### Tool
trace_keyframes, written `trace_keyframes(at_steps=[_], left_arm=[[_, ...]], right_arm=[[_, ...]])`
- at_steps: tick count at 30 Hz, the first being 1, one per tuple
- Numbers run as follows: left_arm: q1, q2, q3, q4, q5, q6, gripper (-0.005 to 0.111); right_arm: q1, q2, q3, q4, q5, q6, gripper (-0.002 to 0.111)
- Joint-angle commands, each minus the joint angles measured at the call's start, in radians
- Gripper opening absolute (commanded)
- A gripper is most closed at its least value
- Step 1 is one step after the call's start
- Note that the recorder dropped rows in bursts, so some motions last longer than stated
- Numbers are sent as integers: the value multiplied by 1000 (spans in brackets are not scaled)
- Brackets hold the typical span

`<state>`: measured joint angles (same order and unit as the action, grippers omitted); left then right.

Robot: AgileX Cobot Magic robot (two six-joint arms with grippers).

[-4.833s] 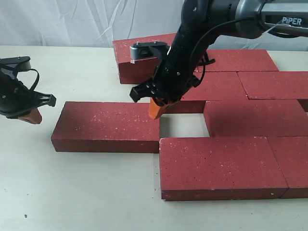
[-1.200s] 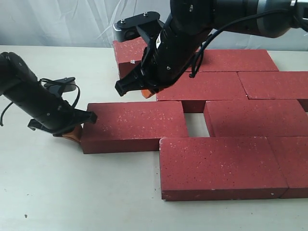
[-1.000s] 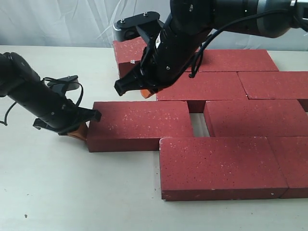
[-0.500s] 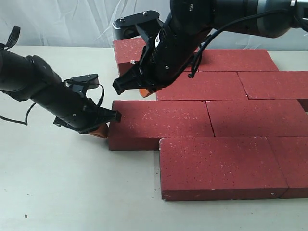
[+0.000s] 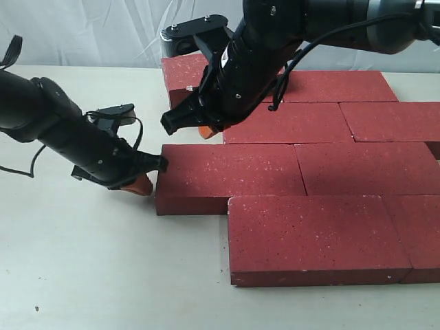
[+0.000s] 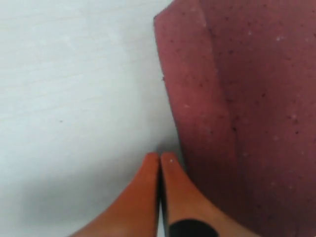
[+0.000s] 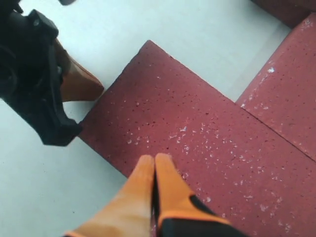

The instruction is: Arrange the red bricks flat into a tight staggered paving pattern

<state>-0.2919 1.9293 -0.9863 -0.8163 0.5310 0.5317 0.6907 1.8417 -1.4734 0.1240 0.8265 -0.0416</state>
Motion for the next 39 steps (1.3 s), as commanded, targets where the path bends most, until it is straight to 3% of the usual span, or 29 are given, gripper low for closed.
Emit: trace_keyframes(at_steps=[1,7,16,31,39], left_arm=[[64,-22,-5,13,41,3,0],[135,-86,-5,33,56,3,0],[160,-168,-36,45,54,3,0],[160,-153,-277,46,60,3,0],[160,-40,-419,46,64,-20,0]], right_arm=[[-5,-12,2,-20,-10,1,-1],[-34,-12,2,-67,-25,42,-1],[-212,-12,2,-59,-31,42,-1],[-441,39,-42,-44,-66,42,-1],[-481,160,-187,-23,-53,42,-1]])
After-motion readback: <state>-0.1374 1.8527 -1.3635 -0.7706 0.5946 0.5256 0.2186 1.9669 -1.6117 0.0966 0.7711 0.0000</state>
